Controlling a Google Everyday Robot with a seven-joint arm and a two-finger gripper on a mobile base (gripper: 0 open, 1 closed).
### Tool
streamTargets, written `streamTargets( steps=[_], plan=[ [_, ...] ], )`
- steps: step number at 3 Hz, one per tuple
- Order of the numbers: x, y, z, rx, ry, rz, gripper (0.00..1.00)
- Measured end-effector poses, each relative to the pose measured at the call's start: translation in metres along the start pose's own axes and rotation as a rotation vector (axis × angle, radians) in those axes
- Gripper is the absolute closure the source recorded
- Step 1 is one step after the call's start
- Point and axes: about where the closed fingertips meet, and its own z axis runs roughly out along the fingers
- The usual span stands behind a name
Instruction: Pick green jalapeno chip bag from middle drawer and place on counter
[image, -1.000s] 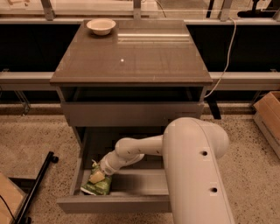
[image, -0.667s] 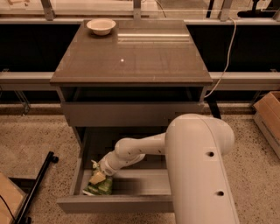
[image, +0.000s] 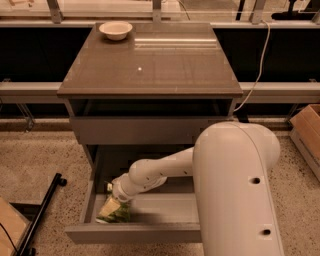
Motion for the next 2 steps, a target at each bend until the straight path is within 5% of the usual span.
streamTargets(
  steps=[2],
  plan=[
    [0.0166,-0.0165,0.0006,0.014,-0.007,0.032,0.72]
  ],
)
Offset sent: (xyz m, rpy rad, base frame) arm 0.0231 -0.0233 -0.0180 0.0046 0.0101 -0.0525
